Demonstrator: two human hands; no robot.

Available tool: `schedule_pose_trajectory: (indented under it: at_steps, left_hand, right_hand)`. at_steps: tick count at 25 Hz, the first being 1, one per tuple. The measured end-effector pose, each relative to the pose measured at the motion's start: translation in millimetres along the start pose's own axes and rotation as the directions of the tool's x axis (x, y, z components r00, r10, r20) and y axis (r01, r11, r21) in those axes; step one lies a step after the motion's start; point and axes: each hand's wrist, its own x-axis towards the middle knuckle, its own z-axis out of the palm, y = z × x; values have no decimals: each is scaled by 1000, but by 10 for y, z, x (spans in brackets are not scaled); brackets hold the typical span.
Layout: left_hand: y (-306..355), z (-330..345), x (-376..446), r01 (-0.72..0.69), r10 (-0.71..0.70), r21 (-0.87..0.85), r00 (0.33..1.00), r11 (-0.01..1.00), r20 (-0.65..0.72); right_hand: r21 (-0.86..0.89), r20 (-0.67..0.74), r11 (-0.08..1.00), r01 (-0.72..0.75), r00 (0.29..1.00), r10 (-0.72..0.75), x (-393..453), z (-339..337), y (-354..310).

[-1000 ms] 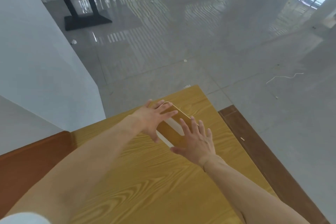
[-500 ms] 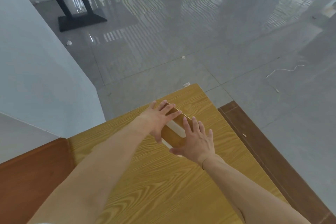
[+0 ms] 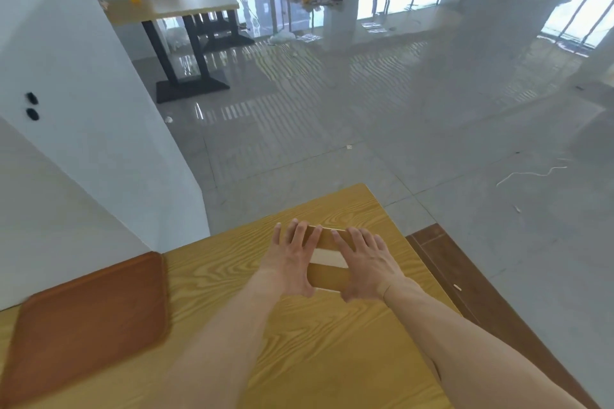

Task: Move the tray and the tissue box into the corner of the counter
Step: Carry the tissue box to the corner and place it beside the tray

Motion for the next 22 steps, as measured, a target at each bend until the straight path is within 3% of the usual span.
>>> schedule_pose_trajectory:
  at_steps: [9,17,22]
  left_hand:
    - [487,-371,-1157,154,-154,-21,957,988,-245]
    - [712,-230,-2347,327,-320,-11,915,945,-245]
    - [618,-73,-3237,486,-479,-25,850,873,-218]
  right_hand:
    - [-154,-173,957,246,947,-272,-952,-458,-73]
    - [-186,-166,890,416,880,-446,-1605,-294,-639]
    - [-217,-120,793,570,790,-601,-1752,-215,-1330]
